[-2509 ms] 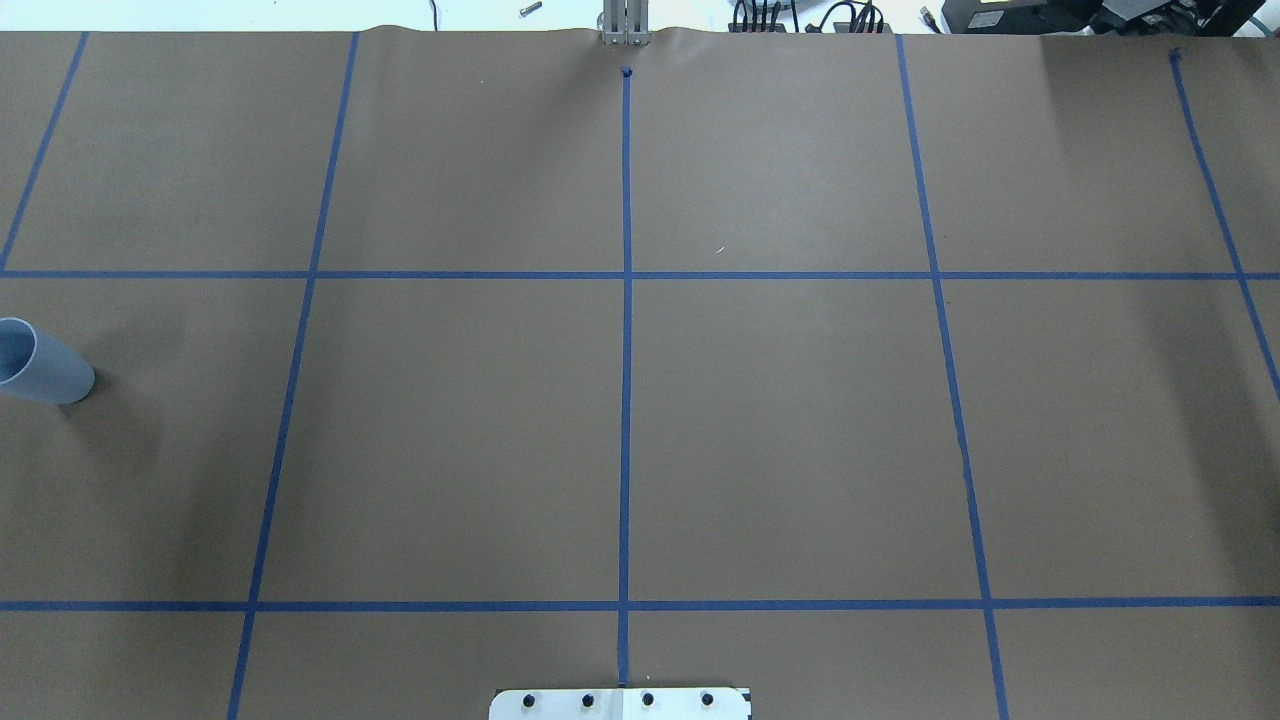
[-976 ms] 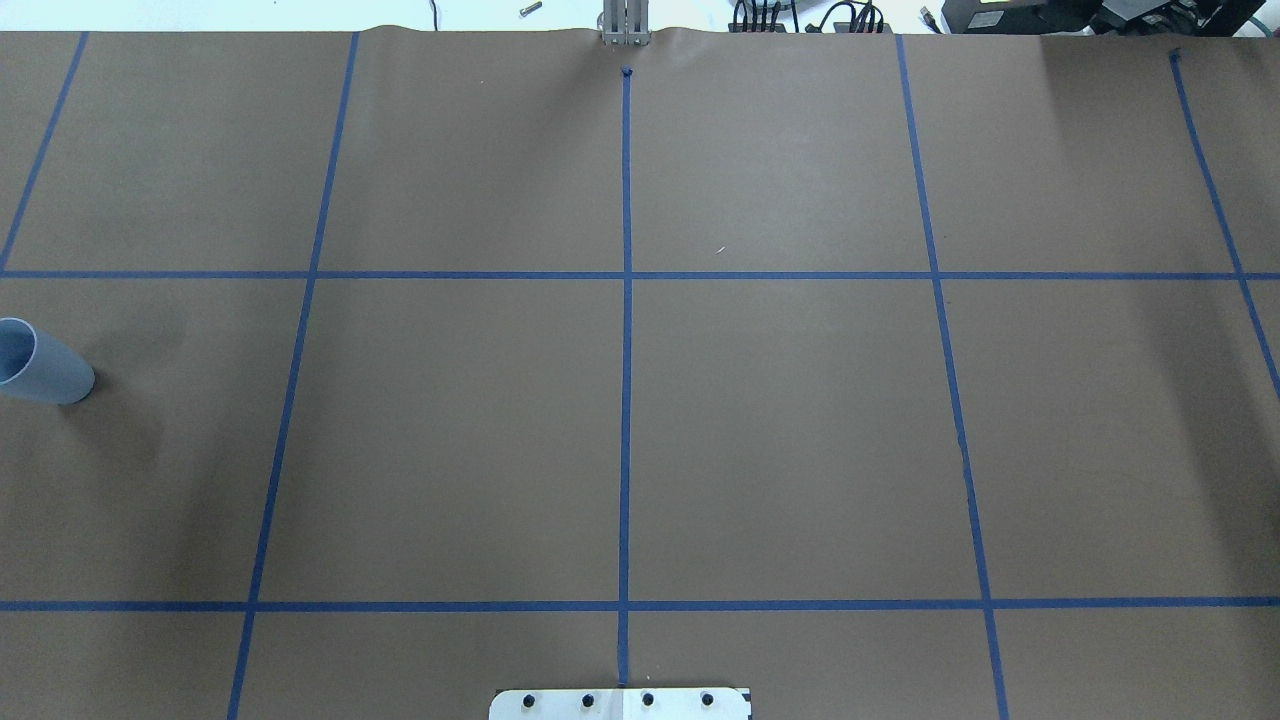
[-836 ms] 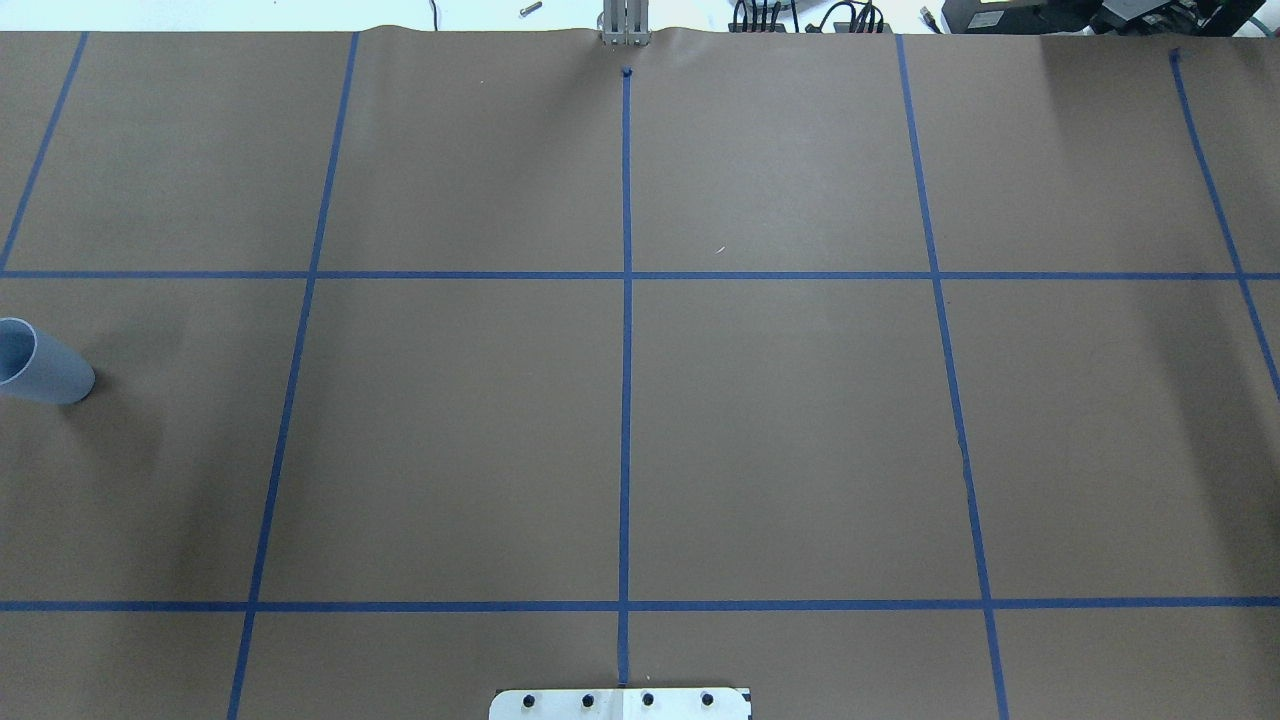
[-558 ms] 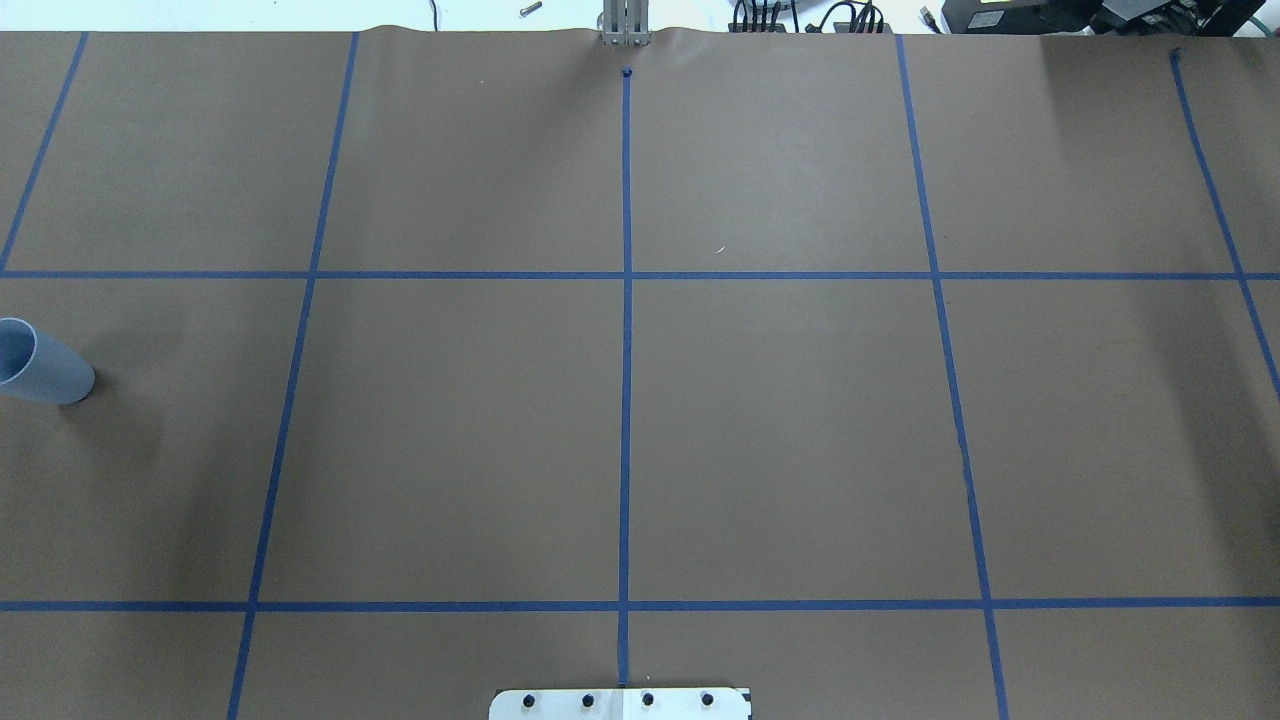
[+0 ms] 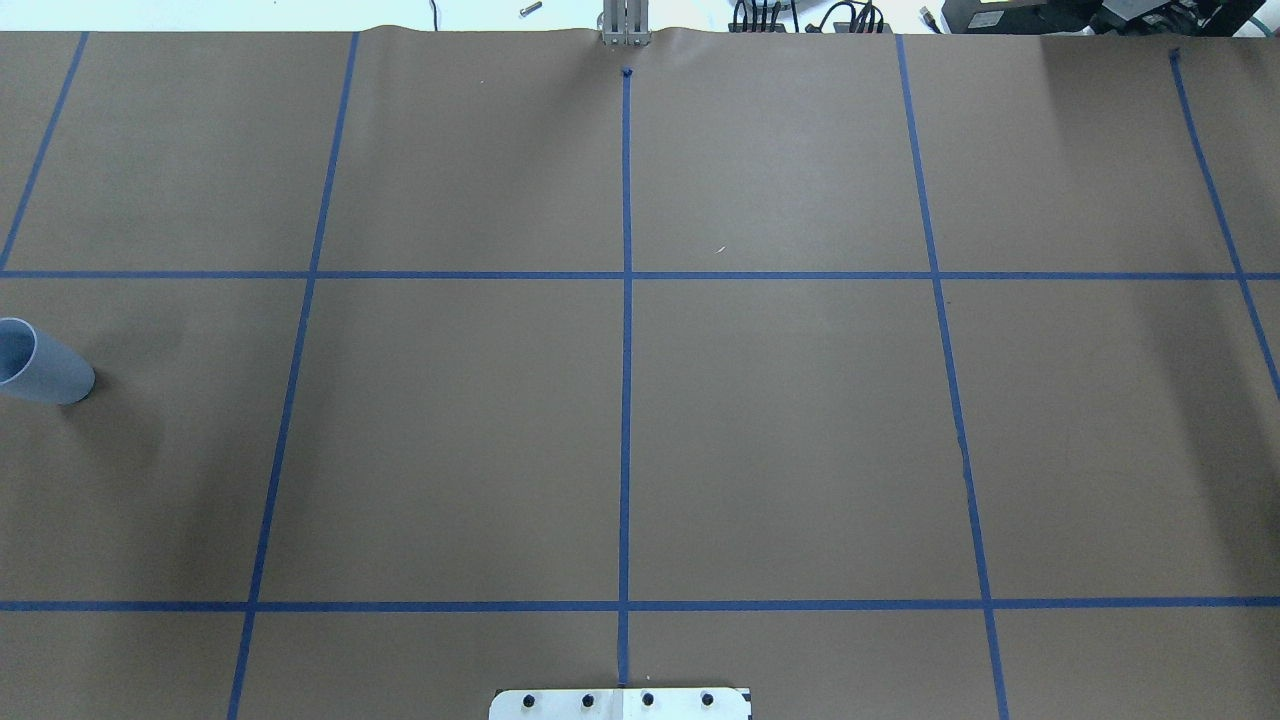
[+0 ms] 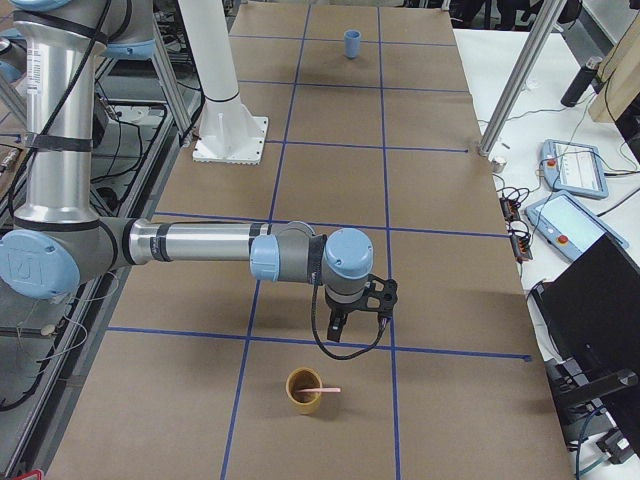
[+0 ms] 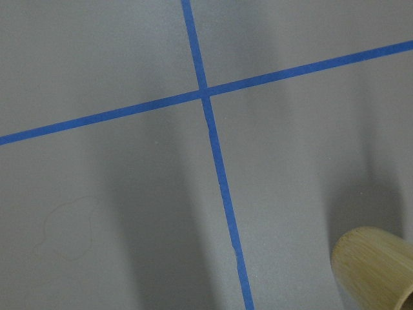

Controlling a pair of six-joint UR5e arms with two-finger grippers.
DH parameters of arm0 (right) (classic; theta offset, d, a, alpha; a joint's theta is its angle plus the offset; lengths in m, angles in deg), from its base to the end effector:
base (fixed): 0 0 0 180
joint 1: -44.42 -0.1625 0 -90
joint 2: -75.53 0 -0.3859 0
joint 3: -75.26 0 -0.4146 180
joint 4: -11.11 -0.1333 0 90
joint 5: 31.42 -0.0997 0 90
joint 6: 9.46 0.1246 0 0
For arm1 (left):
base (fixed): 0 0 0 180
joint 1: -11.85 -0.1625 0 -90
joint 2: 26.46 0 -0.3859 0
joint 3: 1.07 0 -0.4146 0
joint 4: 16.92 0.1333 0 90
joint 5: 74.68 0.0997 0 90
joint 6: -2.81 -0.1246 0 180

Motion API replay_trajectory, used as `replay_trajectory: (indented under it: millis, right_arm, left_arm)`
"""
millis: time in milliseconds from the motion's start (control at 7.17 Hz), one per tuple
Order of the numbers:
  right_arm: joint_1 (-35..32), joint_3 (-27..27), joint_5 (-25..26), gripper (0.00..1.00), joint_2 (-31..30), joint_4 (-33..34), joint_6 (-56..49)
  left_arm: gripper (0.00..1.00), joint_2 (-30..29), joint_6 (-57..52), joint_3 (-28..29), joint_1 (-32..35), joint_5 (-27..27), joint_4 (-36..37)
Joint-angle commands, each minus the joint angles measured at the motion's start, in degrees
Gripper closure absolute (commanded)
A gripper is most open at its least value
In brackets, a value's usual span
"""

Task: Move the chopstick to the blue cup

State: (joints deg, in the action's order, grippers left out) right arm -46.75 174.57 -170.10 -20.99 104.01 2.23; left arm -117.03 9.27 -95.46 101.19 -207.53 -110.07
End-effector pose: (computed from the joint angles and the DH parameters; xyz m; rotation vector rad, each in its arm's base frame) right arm 0.0493 -0.4689 0.6082 -0.0798 -0.8476 0.2116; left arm -0.0425 -0.5290 0.5889 0.0883 0.7535 -0.0434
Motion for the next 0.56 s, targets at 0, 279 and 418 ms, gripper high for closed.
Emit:
replay_trajectory:
  millis: [0, 279, 418]
  right_arm:
    - [-0.1, 0.1, -0.2, 0.00, 0.1, 0.0, 0.0]
    - [-0.2, 0.9, -0.3, 0.00, -0.1, 0.3, 0.0]
    - [-0.2, 1.8, -0.4, 0.00, -0.1, 0.5, 0.0]
  left_arm:
    - [0.02, -0.2, 0.6, -1.0, -0.6, -0.9, -0.5]
    - [0.02, -1.8, 0.8, -4.1, -3.4, -2.3, -0.2]
    - [0.02, -1.7, 7.9, -4.8, -8.7, -3.9, -0.5]
